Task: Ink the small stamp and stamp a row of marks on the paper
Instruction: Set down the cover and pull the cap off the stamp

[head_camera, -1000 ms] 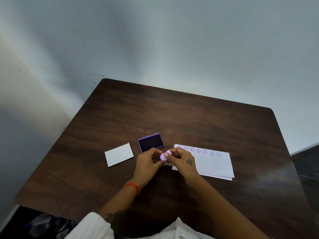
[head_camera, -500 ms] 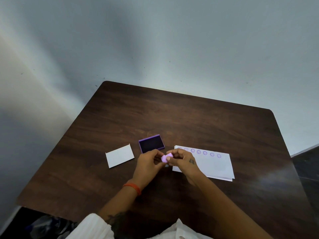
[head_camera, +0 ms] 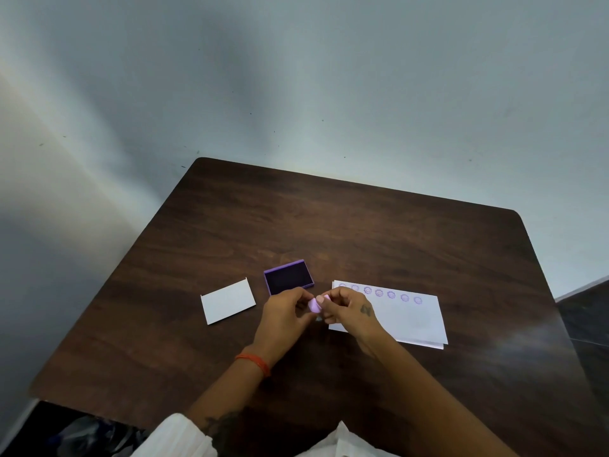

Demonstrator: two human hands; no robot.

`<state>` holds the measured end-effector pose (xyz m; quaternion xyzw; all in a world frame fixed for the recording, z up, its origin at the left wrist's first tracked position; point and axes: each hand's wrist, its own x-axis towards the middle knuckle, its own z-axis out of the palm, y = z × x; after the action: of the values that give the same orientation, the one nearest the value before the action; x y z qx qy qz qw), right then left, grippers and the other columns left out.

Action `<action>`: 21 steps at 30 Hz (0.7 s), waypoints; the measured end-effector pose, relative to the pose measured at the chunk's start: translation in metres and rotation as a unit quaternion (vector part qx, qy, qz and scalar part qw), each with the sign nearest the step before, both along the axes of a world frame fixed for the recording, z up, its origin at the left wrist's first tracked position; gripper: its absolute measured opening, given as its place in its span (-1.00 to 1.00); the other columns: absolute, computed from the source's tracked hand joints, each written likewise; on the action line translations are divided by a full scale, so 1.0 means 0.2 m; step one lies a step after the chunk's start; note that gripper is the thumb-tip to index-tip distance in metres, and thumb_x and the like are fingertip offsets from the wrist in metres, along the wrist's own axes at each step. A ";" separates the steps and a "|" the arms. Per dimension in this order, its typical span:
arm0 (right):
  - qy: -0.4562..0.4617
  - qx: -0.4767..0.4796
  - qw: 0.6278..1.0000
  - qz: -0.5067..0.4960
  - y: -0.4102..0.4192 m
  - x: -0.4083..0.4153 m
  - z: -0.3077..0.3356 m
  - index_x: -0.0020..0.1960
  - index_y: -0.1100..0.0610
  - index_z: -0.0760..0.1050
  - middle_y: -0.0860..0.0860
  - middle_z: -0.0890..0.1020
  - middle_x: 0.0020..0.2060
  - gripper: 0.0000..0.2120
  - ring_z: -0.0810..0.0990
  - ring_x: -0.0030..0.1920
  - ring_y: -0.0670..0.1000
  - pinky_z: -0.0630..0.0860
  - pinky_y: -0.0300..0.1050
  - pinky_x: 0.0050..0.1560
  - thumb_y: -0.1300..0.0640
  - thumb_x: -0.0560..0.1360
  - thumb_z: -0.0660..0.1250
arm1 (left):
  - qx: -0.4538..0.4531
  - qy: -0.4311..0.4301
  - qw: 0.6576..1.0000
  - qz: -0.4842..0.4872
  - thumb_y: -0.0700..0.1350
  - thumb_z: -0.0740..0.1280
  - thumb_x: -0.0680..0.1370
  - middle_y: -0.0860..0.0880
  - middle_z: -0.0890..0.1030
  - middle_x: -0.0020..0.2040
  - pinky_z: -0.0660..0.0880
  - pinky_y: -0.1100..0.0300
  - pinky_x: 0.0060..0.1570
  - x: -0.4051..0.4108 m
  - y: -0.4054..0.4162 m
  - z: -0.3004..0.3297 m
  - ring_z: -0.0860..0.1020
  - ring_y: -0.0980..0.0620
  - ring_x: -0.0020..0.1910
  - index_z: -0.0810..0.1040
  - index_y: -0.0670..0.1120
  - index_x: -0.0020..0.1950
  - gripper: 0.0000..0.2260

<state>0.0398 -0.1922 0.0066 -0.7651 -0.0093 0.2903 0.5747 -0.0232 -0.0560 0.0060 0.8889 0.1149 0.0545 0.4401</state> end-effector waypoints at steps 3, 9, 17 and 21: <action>0.008 0.020 1.000 -0.010 0.00 0.01 0.00 -0.19 0.02 0.59 0.02 0.67 -0.22 -0.97 0.66 -0.15 0.02 0.59 -0.27 -0.17 0.13 0.43 0.40 | 0.002 -0.005 1.000 -0.003 -0.08 0.44 0.43 -0.05 0.68 -0.07 0.41 0.48 -0.09 0.00 0.00 0.00 0.55 0.16 -0.14 0.60 -0.09 0.00 -0.82; 0.157 0.150 0.973 -0.080 -0.05 0.02 0.02 -0.04 0.17 0.61 0.11 0.71 -0.10 -0.88 0.67 -0.04 0.06 0.63 -0.23 -0.14 0.27 0.47 0.33 | -0.041 0.011 0.999 0.015 -0.15 0.48 0.38 0.03 0.66 -0.10 0.46 0.44 -0.10 0.00 0.01 -0.02 0.57 0.21 -0.13 0.59 -0.04 -0.03 -0.81; 0.329 0.342 0.866 -0.155 -0.10 0.00 0.02 -0.15 0.27 0.66 0.15 0.73 -0.17 -0.81 0.70 -0.20 0.01 0.63 -0.20 -0.26 0.39 0.42 0.27 | -0.156 0.071 0.984 0.049 -0.26 0.47 0.36 0.13 0.62 -0.14 0.45 0.56 -0.24 0.02 0.01 -0.08 0.60 0.24 -0.16 0.56 0.04 -0.09 -0.74; 0.343 0.370 0.848 -0.160 -0.11 -0.01 0.02 -0.07 0.29 0.62 0.20 0.71 -0.12 -0.75 0.70 -0.13 0.08 0.65 -0.14 -0.24 0.41 0.28 0.34 | -0.128 0.094 0.986 0.044 -0.27 0.48 0.35 0.11 0.60 -0.12 0.47 0.49 -0.27 0.03 0.01 -0.12 0.57 0.21 -0.14 0.55 0.06 -0.11 -0.73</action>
<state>0.0385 -0.2140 0.0096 -0.3381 0.2048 0.4134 0.8203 -0.0164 -0.0540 -0.0177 0.8206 0.2003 -0.0250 0.5347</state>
